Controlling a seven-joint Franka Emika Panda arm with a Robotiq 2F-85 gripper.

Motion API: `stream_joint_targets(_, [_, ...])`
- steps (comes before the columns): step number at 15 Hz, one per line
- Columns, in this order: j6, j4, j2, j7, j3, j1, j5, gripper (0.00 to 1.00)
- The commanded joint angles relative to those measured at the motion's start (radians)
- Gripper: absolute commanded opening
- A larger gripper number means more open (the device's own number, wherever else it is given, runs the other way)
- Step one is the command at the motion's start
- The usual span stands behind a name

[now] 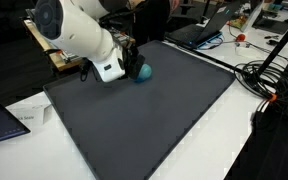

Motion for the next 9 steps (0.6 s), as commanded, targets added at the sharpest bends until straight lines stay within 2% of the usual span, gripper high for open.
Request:
stream_joint_targets(1, [0.015, -0.055, -0.038, -0.099, -0.009, -0.021, 0.055, 0.21])
stream_joint_targets(9, [0.221, -0.281, -0.2, -0.181, -0.034, 0.021, 0.073, 0.21])
